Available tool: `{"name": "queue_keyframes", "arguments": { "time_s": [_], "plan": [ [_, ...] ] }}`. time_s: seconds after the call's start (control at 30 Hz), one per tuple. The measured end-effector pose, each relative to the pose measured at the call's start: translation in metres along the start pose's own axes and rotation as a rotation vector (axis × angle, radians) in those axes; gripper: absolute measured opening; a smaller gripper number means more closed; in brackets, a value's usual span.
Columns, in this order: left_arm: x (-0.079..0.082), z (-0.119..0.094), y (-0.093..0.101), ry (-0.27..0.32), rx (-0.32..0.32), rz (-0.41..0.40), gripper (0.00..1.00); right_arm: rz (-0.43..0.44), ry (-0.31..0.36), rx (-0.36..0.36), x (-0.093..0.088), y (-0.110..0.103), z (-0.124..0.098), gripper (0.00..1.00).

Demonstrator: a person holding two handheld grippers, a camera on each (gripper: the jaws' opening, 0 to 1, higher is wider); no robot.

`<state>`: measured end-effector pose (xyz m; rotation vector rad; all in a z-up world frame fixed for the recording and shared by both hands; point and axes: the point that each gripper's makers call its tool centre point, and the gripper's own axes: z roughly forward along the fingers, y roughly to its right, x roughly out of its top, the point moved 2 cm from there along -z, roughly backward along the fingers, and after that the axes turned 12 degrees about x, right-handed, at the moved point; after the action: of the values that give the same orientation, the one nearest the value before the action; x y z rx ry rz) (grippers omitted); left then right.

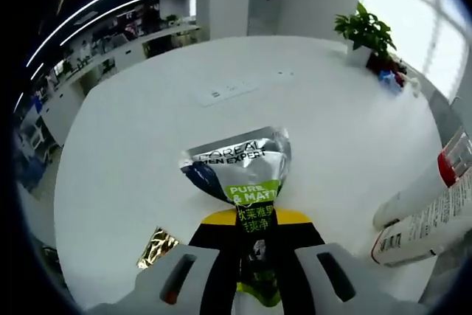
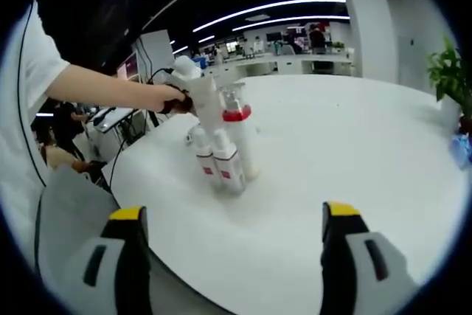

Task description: Arrange the skincare products in the storage area until every visible bottle or jar stands upright without overlapping.

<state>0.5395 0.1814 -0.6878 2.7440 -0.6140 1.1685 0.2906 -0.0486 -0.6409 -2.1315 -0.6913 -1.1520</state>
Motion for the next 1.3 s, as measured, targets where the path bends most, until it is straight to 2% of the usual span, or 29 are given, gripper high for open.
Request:
{"name": "queue_keyframes", "arguments": {
  "time_s": [0.27,0.93,1.3],
  "plan": [
    [0.006,-0.007,-0.008,0.038,0.017,-0.037,0.12,-0.008,0.002,0.003,0.002,-0.002,-0.001,0.99],
    [0.004,-0.041,-0.015,0.095,0.042,-0.053,0.12,-0.04,0.013,0.022,0.011,-0.013,-0.001,0.99],
    [-0.003,-0.065,-0.018,0.123,0.055,-0.074,0.12,-0.055,0.018,0.035,0.014,-0.02,0.0,0.99]
  ]
}}
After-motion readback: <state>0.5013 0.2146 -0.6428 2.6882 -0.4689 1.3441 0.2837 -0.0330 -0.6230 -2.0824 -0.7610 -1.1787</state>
